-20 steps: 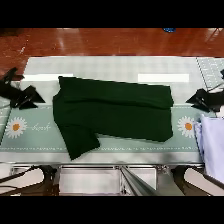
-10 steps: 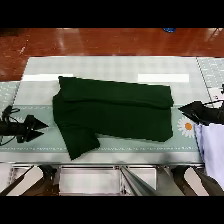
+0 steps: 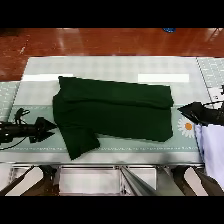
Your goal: Fold the shirts.
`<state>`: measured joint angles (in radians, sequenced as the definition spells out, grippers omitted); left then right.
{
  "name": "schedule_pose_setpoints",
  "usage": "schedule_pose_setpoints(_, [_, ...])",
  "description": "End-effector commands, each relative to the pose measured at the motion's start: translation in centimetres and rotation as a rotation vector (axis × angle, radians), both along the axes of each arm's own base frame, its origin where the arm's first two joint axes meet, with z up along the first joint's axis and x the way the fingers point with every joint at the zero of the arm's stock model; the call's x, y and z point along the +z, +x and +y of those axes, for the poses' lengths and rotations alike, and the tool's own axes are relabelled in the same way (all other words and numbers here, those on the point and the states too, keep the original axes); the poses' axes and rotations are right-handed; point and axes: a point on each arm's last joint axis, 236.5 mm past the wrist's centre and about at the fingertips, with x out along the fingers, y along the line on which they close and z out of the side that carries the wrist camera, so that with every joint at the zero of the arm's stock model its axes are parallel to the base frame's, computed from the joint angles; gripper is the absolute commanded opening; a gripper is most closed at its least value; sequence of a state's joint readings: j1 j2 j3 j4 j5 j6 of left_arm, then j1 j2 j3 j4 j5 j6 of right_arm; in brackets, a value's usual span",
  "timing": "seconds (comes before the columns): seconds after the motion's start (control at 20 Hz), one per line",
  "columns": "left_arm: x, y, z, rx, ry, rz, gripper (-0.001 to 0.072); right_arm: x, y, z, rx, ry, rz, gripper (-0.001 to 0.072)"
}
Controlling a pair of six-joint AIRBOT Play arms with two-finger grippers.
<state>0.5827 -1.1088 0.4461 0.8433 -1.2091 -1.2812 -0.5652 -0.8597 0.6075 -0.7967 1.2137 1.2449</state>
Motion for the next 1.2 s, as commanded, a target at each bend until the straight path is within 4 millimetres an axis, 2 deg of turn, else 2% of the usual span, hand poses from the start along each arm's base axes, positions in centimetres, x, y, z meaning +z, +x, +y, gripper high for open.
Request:
schedule_pose_setpoints(0.0, [-1.2,1.9,-2.3,-0.022,-0.002,-0.028,0.0507,0.0,-0.2,0.2,0.007,0.009,0.006,0.0412])
schedule_pose_setpoints(0.05, [-1.4,2.2,-3.1,-0.033,-0.005,-0.032,0.0507,0.0,-0.2,0.3,0.005,0.011,0.008,0.0412])
schedule_pose_setpoints(0.15, [-1.9,1.2,-5.0,-0.115,-0.029,0.000,0.0507,0.0,-0.2,-0.6,-0.019,-0.006,0.015,0.0412])
schedule_pose_setpoints(0.25, [-2.1,0.1,-6.2,-0.162,-0.067,0.041,0.0496,0.5,-0.5,-3.5,-0.073,-0.064,0.029,0.0412])
schedule_pose_setpoints(0.3, [-2.1,-0.3,-6.3,-0.178,-0.078,0.056,0.0313,0.2,-1.3,-5.4,-0.108,-0.103,0.062,0.0412])
schedule_pose_setpoints(0.35, [-2.0,-0.4,-6.2,-0.195,-0.077,0.063,0.0032,-0.7,-2.6,-6.7,-0.155,-0.118,0.127,0.0412])
schedule_pose_setpoints(0.4, [-1.7,-0.2,-6.2,-0.203,-0.080,0.057,0.0019,-2.1,-4.5,-7.1,-0.179,-0.119,0.220,0.0412])
schedule_pose_setpoints(0.45, [-1.3,0.1,-6.1,-0.215,-0.081,0.044,0.0019,-3.5,-6.3,-6.4,-0.164,-0.108,0.300,0.0412])
schedule_pose_setpoints(0.5, [-1.0,0.5,-6.1,-0.220,-0.081,0.034,0.0019,-4.9,-8.0,-4.9,-0.137,-0.070,0.368,0.0412])
schedule_pose_setpoints(0.65, [-0.1,1.5,-5.9,-0.232,-0.079,0.008,0.0020,-7.6,-10.6,-0.1,-0.032,0.025,0.455,0.0412])
schedule_pose_setpoints(0.75, [0.1,1.8,-5.8,-0.232,-0.076,-0.001,0.0019,-8.9,-11.9,1.7,0.022,0.039,0.492,0.0412])
schedule_pose_setpoints(0.8, [0.1,1.9,-5.8,-0.232,-0.075,-0.002,0.0019,-9.4,-12.3,2.2,0.034,0.041,0.501,0.0412])
schedule_pose_setpoints(0.9, [0.1,1.9,-5.8,-0.232,-0.075,-0.002,0.0020,-9.5,-11.5,2.4,0.023,0.042,0.475,0.0412])
schedule_pose_setpoints(1.15, [0.2,1.8,-5.8,-0.234,-0.078,0.000,0.0019,-10.8,-10.7,1.7,-0.012,0.042,0.484,0.0412])
